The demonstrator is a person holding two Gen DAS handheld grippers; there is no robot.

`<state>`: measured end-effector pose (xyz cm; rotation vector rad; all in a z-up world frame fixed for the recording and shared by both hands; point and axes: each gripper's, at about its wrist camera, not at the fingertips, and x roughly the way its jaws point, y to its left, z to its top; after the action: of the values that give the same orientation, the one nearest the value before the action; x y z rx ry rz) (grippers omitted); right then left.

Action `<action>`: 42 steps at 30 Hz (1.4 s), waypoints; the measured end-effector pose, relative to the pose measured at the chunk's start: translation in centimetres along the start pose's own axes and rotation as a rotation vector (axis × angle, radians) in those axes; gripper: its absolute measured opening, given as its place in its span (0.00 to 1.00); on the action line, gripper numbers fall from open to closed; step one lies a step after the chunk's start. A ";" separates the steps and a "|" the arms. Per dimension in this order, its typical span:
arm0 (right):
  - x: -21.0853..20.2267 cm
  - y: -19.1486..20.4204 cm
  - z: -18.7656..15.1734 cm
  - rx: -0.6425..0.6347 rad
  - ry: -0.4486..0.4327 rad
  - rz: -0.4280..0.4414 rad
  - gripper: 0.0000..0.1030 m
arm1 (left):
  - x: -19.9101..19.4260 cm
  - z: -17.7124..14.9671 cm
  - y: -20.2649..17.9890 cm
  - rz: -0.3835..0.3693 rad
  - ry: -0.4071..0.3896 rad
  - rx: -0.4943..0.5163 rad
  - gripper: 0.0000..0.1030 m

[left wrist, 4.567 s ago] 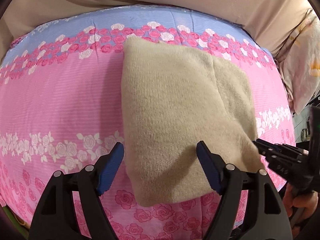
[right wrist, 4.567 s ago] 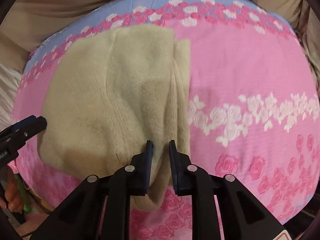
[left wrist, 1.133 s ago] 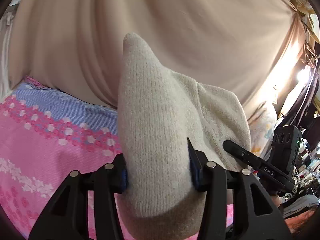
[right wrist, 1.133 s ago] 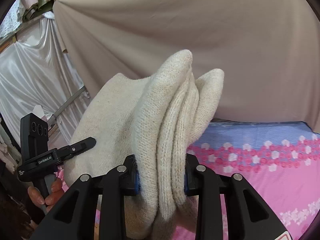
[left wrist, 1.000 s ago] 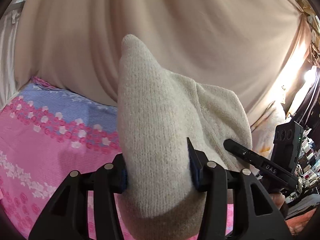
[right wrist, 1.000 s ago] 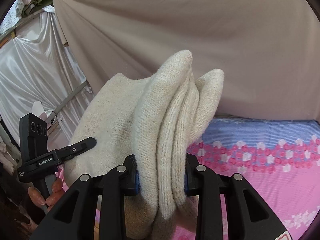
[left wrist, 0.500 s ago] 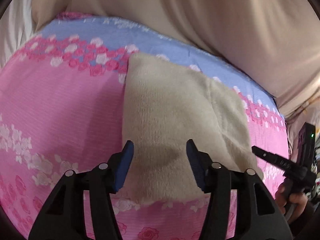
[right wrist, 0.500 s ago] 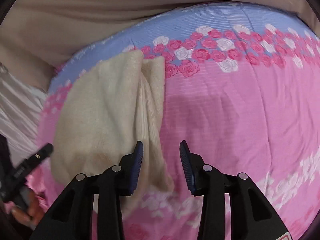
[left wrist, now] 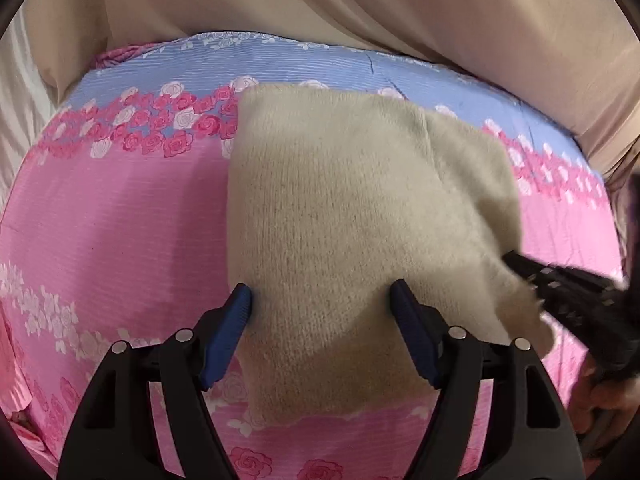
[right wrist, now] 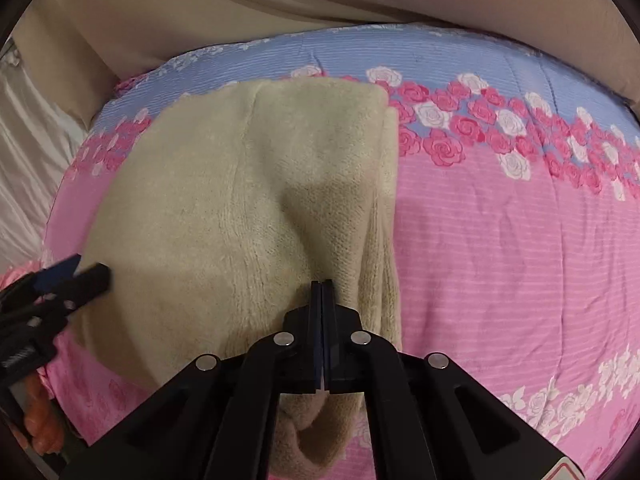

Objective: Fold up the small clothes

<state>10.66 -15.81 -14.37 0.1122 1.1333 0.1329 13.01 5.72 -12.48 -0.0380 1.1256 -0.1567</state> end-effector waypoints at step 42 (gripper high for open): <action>2.1 -4.2 -0.1 0.200 0.105 0.255 0.24 | 2.3 -0.1 6.2 -0.352 0.091 -0.334 0.52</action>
<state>11.61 -19.59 -16.94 0.4327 1.2327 0.2546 14.50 11.52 -15.23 -0.5322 1.2202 -0.2844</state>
